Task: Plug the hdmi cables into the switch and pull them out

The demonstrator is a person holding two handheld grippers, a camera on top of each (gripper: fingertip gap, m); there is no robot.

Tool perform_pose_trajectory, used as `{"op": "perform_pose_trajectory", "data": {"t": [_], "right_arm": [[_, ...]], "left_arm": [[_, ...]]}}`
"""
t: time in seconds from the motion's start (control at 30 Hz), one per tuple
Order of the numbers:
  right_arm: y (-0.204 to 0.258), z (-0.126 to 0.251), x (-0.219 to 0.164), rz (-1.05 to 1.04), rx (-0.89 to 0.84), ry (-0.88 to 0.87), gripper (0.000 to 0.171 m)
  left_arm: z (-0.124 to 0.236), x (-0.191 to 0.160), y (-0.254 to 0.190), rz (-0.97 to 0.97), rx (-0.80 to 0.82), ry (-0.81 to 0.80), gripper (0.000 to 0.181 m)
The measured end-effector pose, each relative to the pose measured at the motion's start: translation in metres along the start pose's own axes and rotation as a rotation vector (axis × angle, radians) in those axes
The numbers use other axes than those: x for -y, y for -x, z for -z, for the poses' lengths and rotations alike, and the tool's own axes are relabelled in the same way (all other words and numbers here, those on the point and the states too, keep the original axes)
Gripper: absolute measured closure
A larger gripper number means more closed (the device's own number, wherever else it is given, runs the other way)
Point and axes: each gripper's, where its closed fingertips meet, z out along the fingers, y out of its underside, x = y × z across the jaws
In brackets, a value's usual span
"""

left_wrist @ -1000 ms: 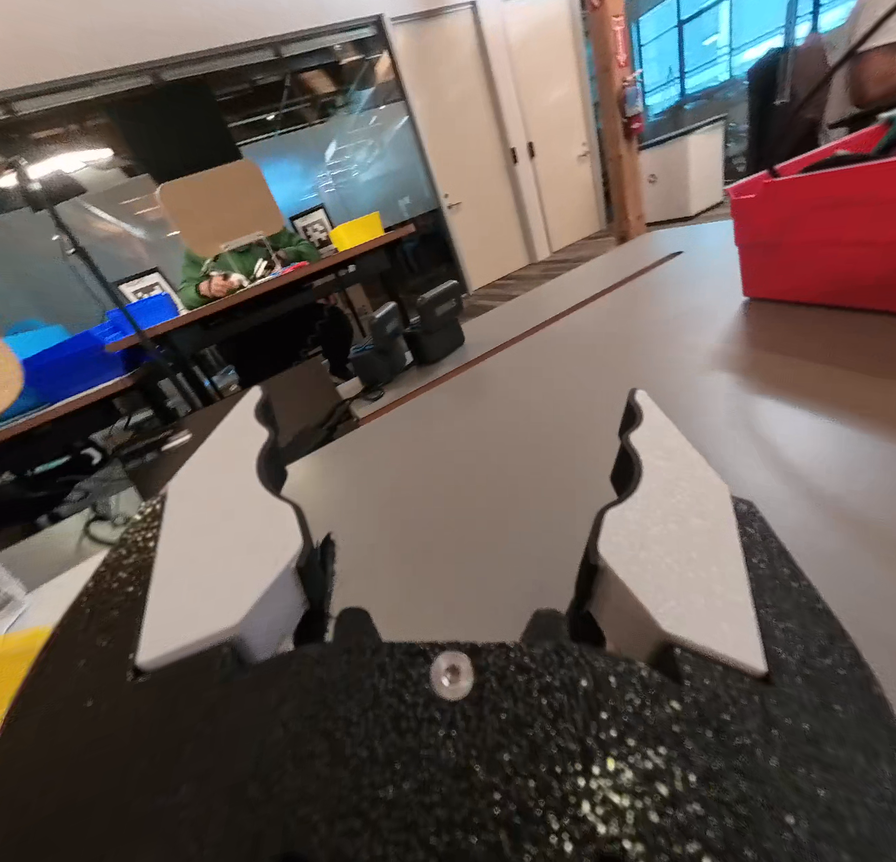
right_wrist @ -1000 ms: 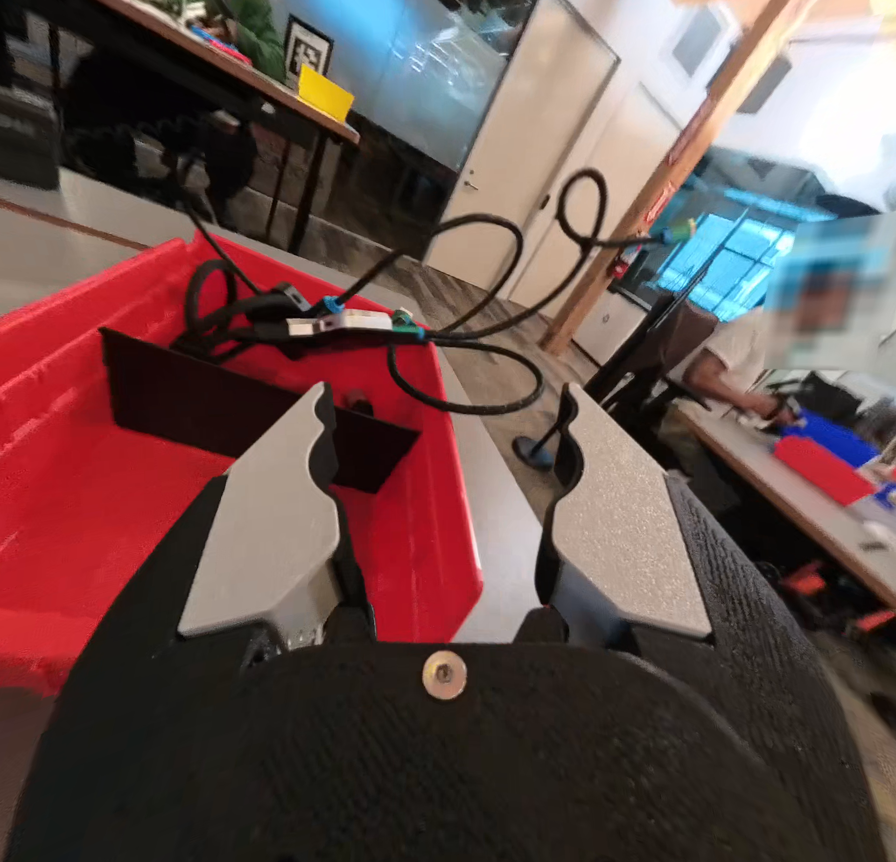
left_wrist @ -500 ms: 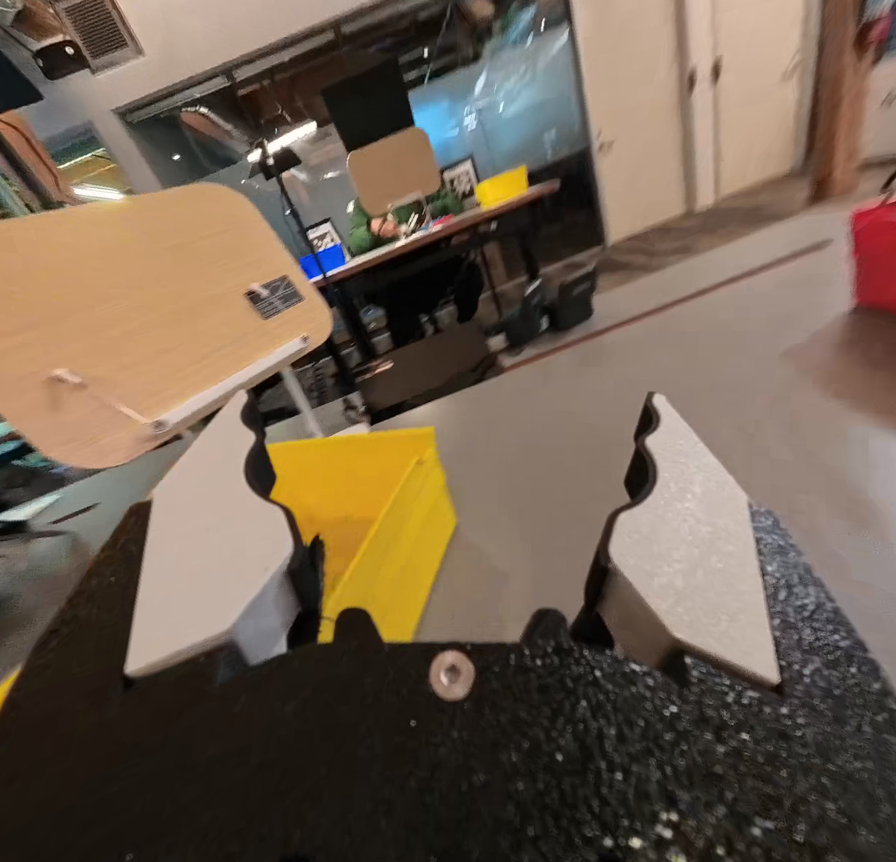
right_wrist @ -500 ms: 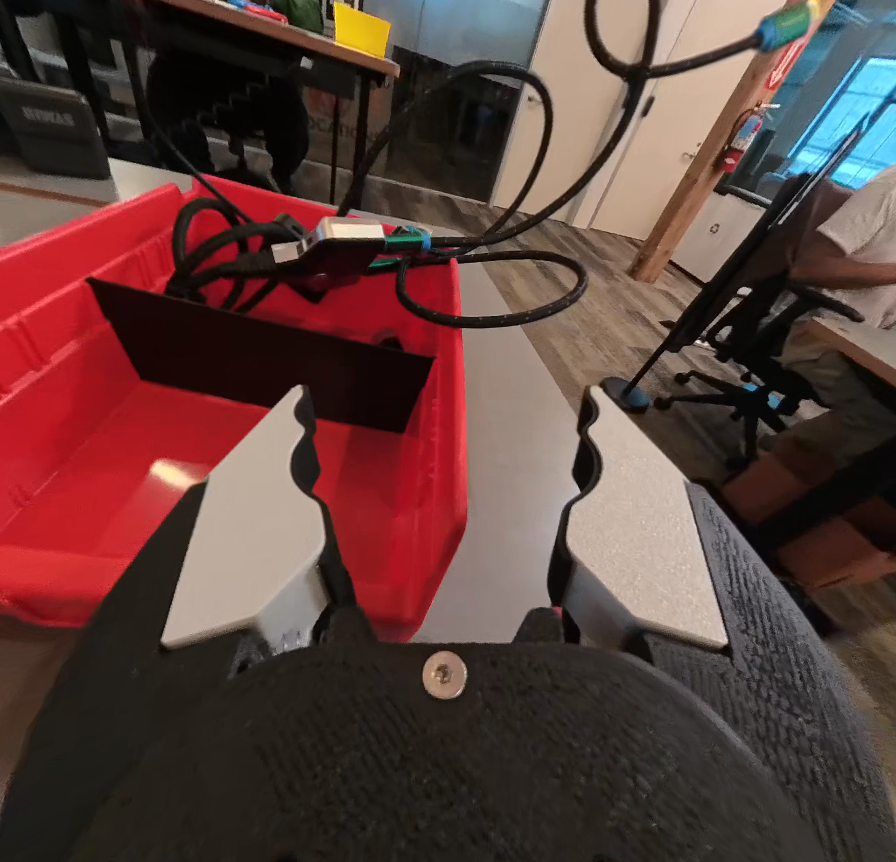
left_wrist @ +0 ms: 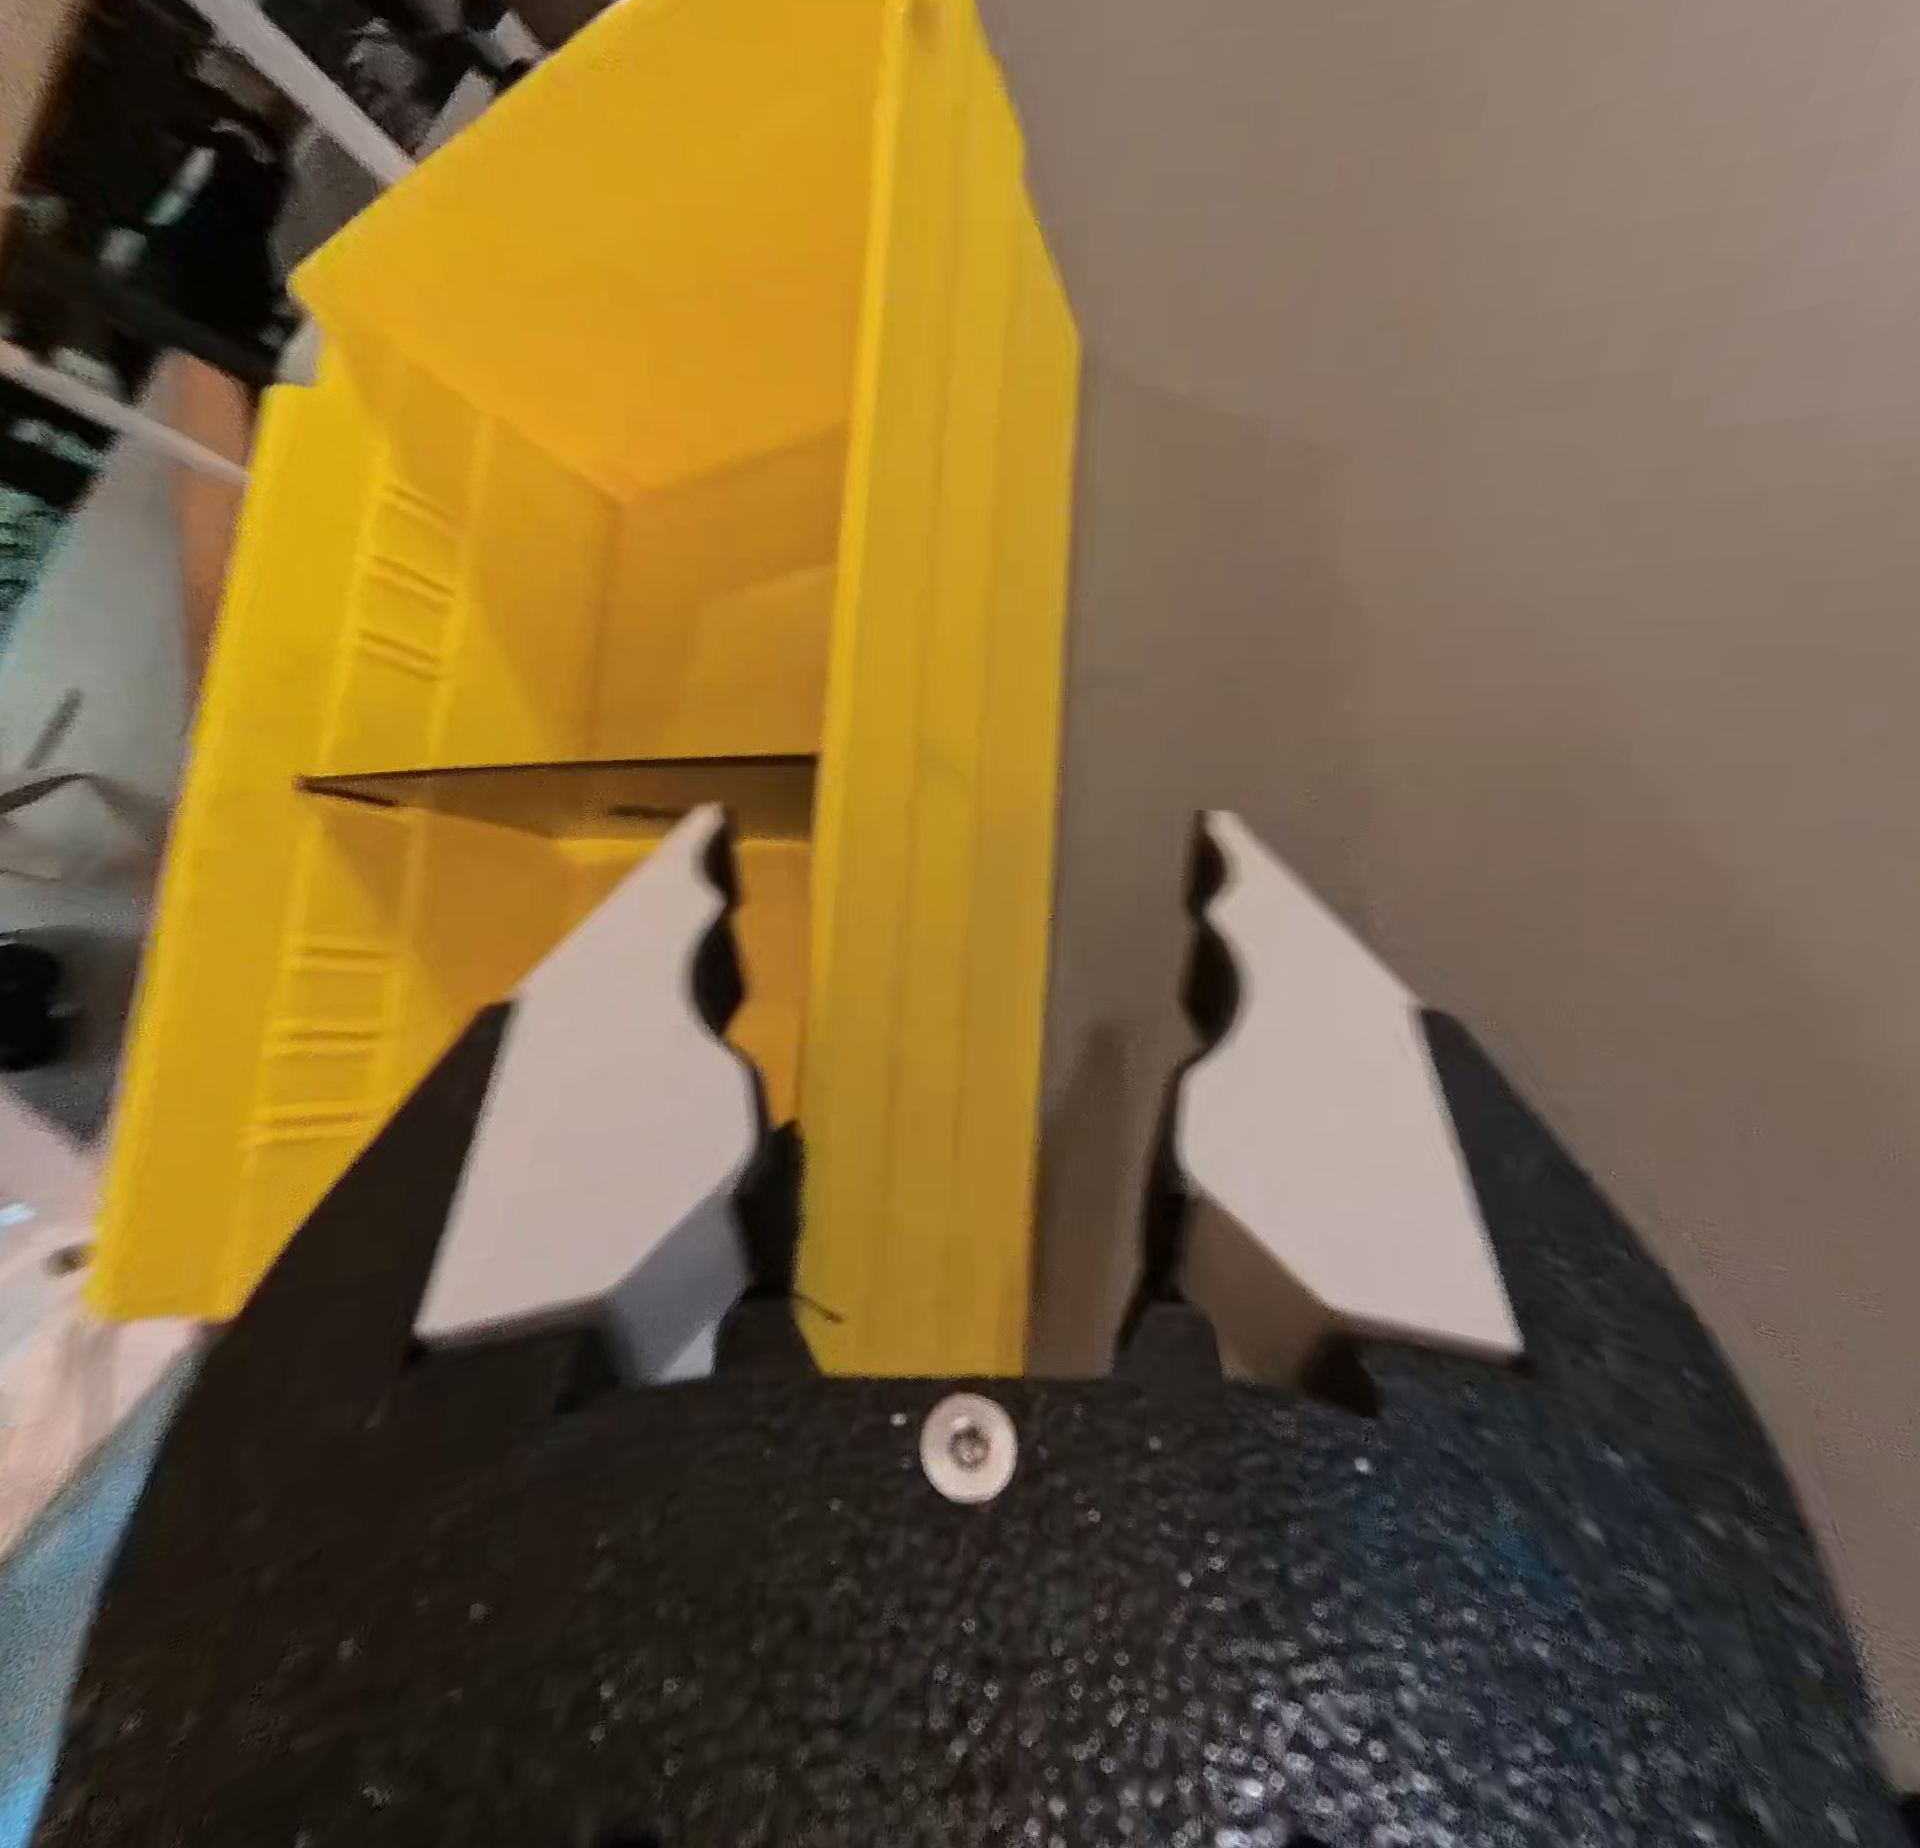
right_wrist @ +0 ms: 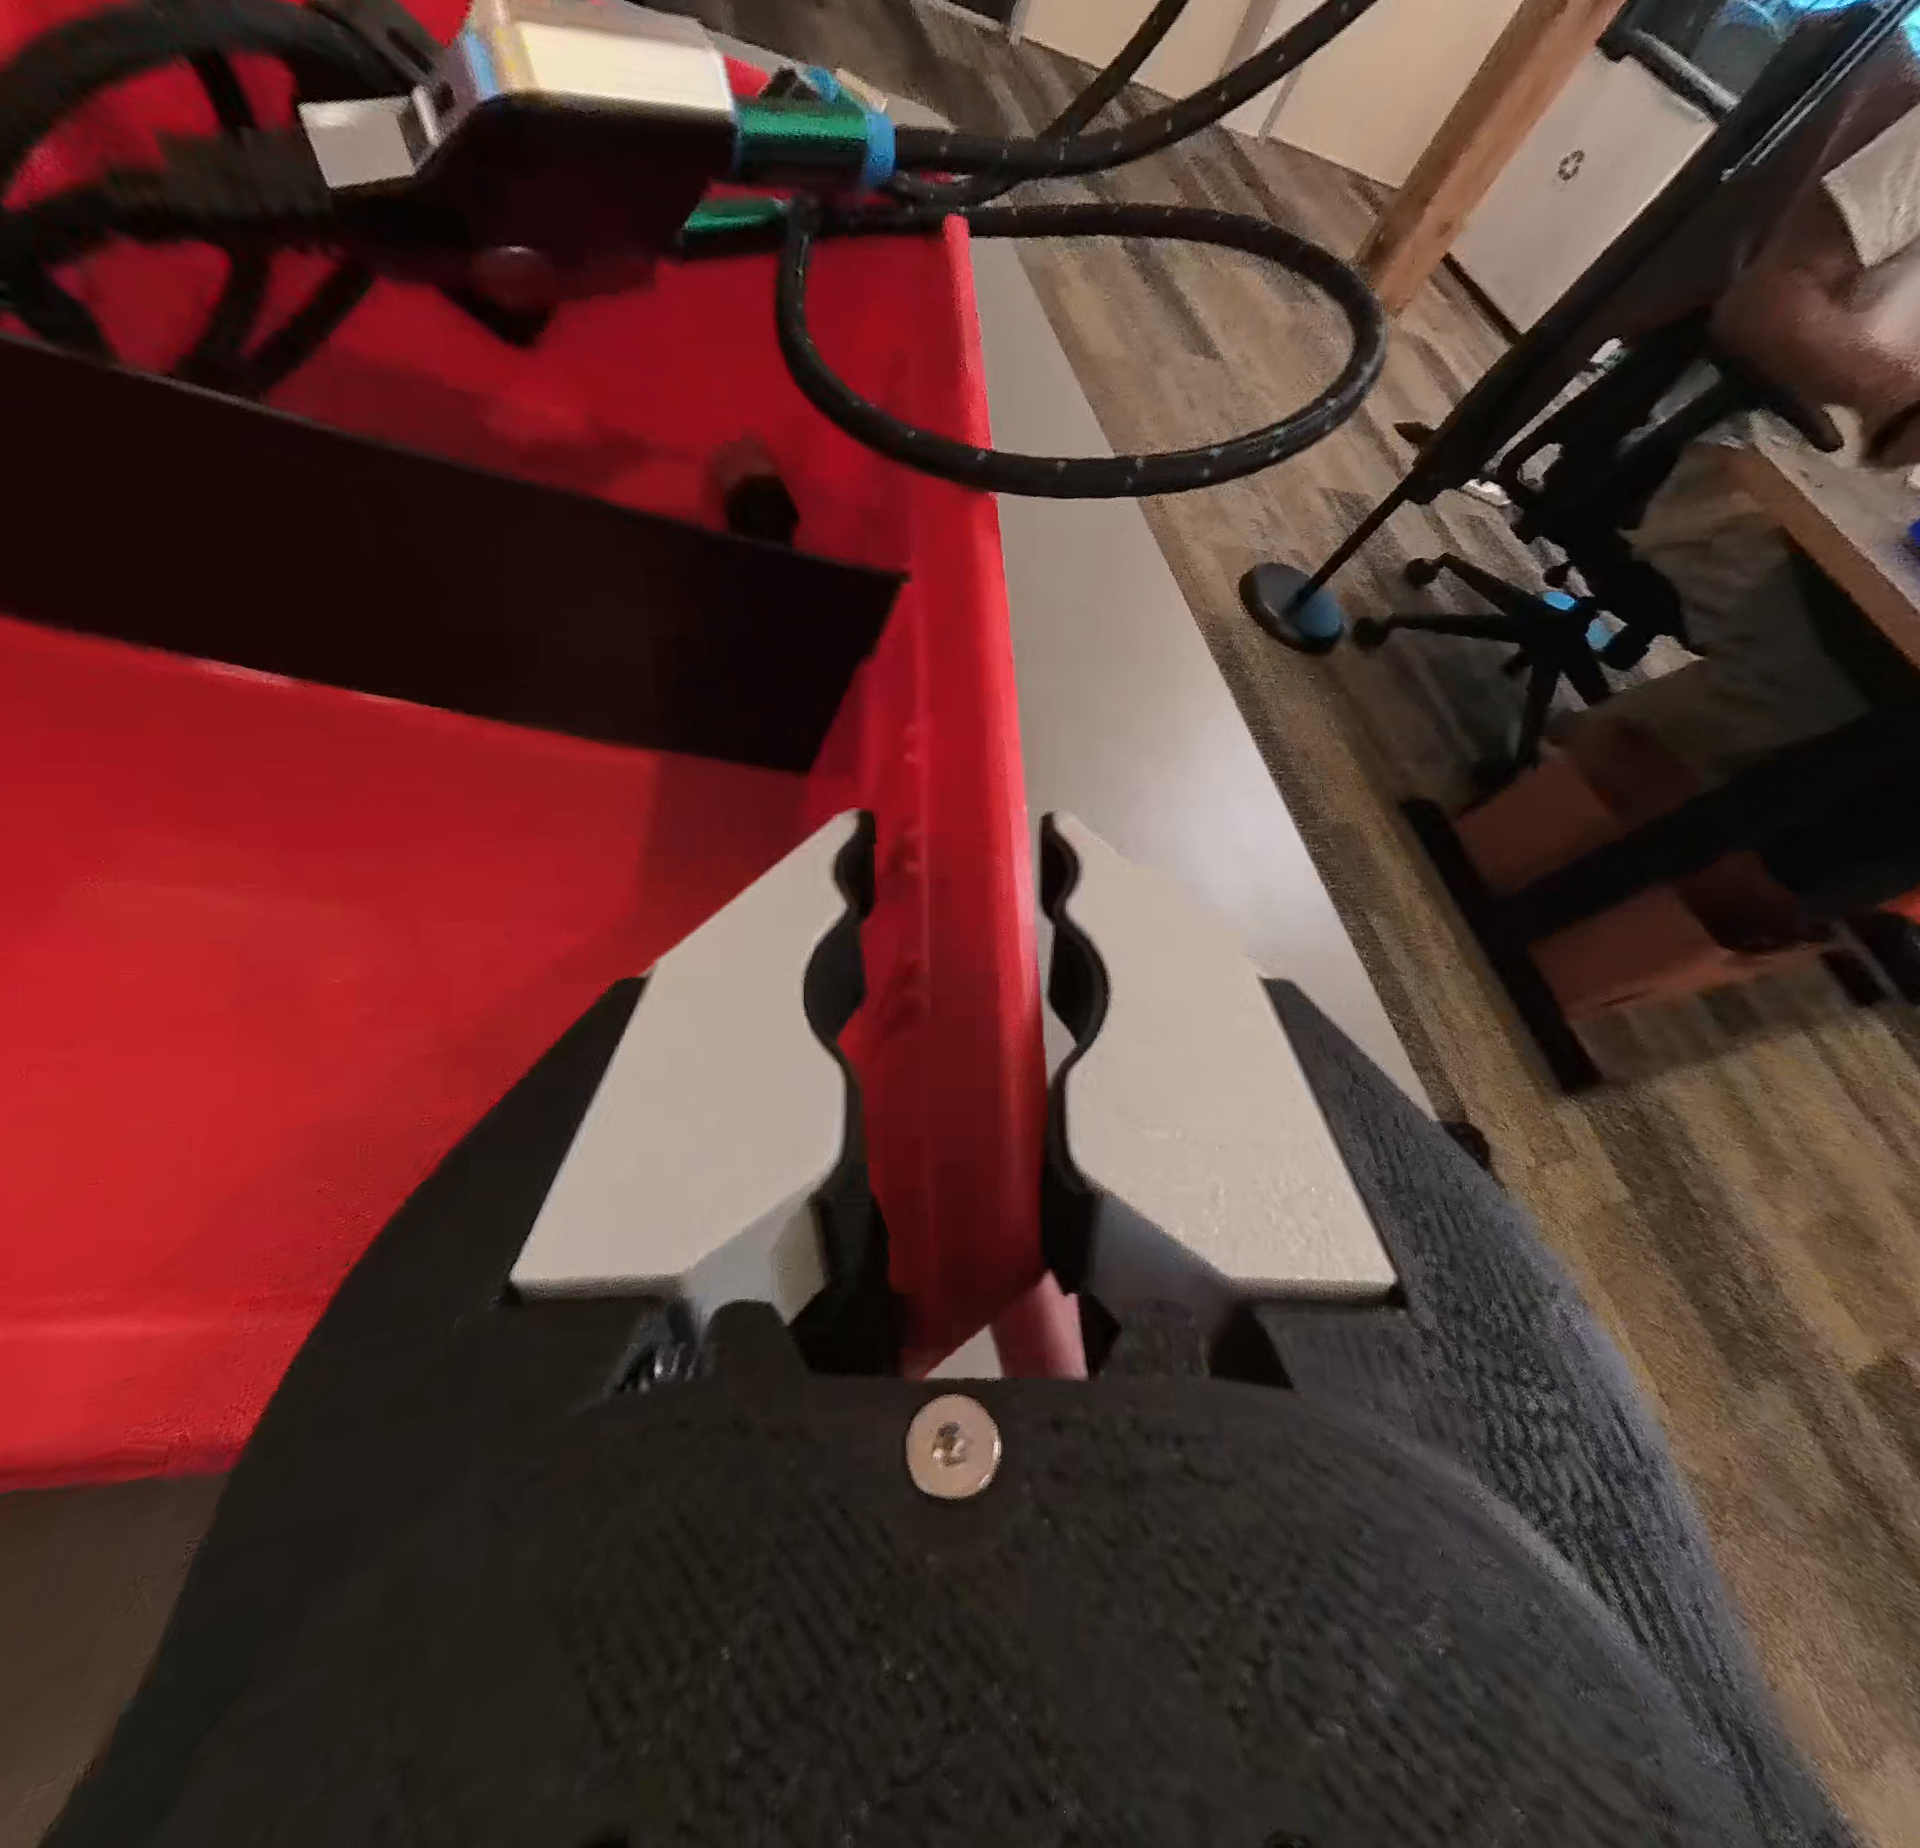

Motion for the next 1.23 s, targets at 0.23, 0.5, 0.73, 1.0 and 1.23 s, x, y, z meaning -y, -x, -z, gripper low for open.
{"op": "perform_pose_trajectory", "data": {"t": [0.23,0.5,0.73,1.0,1.23], "right_arm": [[0.008,0.003,0.008,-0.157,0.127,-0.066,0.161],[0.023,0.012,0.009,-0.245,0.178,-0.09,0.166],[0.033,0.023,0.007,-0.216,0.155,-0.09,0.166],[0.073,0.023,0.023,-0.176,0.229,-0.11,0.166],[0.167,0.031,0.055,-0.097,0.396,-0.154,0.166]], "left_arm": [[0.003,-0.003,0.004,0.036,-0.042,0.002,0.159],[0.015,-0.004,-0.011,0.043,-0.081,-0.014,0.162],[0.04,-0.009,-0.036,0.024,-0.09,-0.021,0.162],[0.075,-0.02,-0.068,-0.027,-0.109,-0.044,0.164],[0.107,-0.031,-0.096,-0.106,-0.201,-0.094,0.166]]}}
